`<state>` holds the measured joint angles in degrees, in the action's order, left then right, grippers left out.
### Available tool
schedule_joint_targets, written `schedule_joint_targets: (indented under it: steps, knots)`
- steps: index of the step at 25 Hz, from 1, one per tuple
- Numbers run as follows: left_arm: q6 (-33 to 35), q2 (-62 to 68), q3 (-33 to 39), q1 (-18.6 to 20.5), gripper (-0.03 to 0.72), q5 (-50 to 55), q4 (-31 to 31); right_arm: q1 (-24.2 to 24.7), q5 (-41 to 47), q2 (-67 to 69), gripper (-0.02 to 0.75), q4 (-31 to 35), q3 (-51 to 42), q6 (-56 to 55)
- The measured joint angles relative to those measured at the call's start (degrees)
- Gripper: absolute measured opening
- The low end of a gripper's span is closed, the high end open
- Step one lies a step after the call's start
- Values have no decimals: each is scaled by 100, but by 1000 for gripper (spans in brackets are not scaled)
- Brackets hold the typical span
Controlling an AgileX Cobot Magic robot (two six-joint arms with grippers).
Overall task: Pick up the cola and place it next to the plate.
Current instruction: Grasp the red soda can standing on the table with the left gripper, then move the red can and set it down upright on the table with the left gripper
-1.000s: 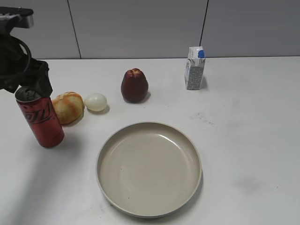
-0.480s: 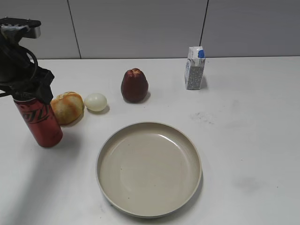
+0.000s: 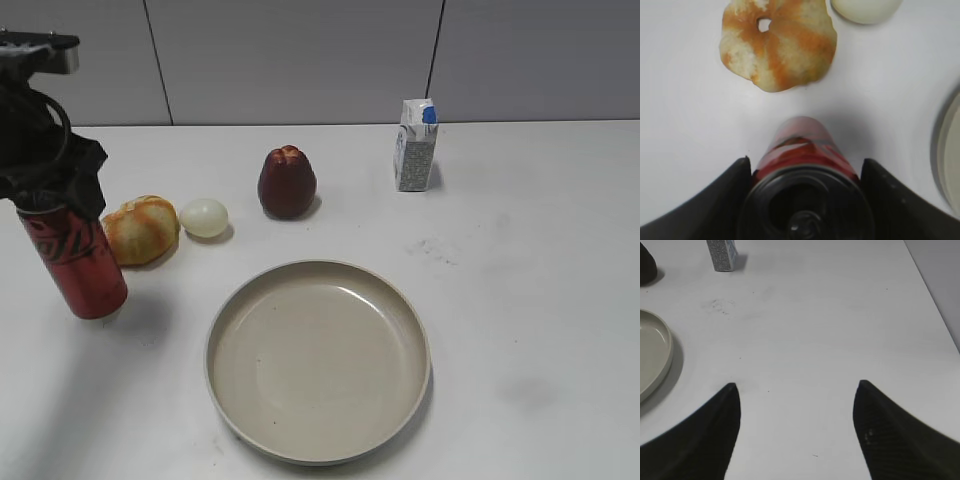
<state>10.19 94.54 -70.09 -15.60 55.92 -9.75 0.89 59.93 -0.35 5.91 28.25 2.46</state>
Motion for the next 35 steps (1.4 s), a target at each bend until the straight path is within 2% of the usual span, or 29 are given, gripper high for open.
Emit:
schedule_joint_targets:
  steps: [5, 8, 14, 25, 30, 35]
  knots:
    - [0, -161, -793, -89, 498, 812, -314, 0, 0, 0, 535, 0, 0, 0]
    - [0, -161, -1322, -386, 498, 1080, -346, 0, 0, 0, 535, 0, 0, 0]
    - [-52, 81, -2167, -1414, 498, 1256, -395, 0, 0, 0, 535, 0, 0, 0]
    - [-65, 1535, -3859, -3113, 498, 1302, -453, 0, 0, 0, 535, 0, 0, 0]
    - [-65, 2265, -4782, -3584, 498, 1377, -453, 0, 0, 0, 535, 0, 0, 0]
    - [-65, 2730, -4951, -3880, 498, 1386, -440, 0, 0, 0, 535, 0, 0, 0]
